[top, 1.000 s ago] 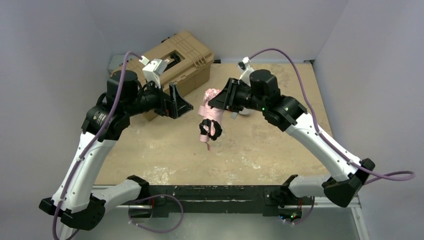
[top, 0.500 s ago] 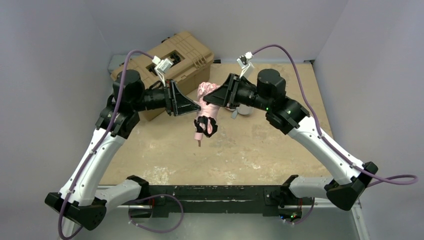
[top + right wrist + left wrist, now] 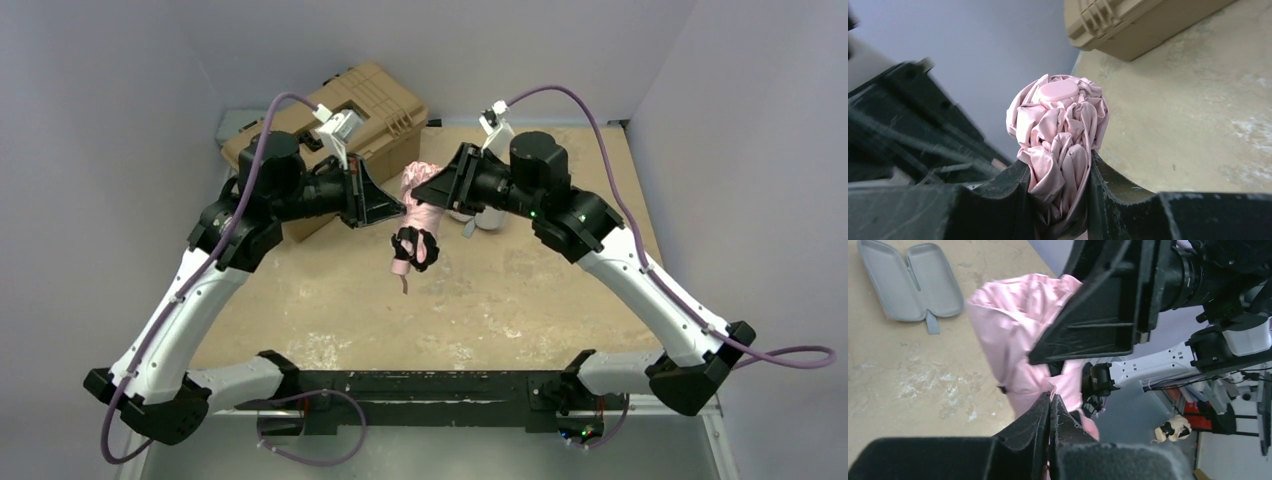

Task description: Open the umbrella

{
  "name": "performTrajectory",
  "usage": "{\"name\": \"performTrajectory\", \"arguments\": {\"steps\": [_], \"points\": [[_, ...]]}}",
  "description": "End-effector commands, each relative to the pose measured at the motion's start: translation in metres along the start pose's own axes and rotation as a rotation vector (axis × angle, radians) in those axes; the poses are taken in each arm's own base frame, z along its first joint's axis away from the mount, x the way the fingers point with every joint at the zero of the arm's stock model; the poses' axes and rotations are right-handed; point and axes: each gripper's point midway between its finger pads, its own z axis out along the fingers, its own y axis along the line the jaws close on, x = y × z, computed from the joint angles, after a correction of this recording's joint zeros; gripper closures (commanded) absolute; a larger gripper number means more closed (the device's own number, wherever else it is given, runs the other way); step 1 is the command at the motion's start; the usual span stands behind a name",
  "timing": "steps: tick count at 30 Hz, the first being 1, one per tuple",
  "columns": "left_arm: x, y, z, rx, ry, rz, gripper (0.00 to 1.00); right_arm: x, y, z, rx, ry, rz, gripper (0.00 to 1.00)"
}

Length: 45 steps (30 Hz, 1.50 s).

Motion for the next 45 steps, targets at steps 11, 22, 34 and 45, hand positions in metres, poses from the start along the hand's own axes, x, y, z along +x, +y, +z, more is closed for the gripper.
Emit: {"name": "performTrajectory", "arguments": {"steps": [11,22,34,45], "points": [[-0.002,-0.061,0.010,-0.037,0.079,0.356,0.01,-0.013,-0.070,0.004,0.478,-0.021,0.050,1.00],[-0.007,-0.010,-0.029,-0.073,-0.005,0.180,0.00,-0.013,-0.015,-0.005,0.150,-0.041,-0.013,1.00],[-0.009,-0.024,-0.018,0.215,-0.022,0.017,0.15,-0.018,0.044,-0.021,-0.163,-0.081,-0.063,1.00],[-0.001,-0.022,-0.017,0.227,0.006,-0.001,0.30,-0.022,0.054,-0.026,-0.209,-0.101,-0.070,1.00]]}}
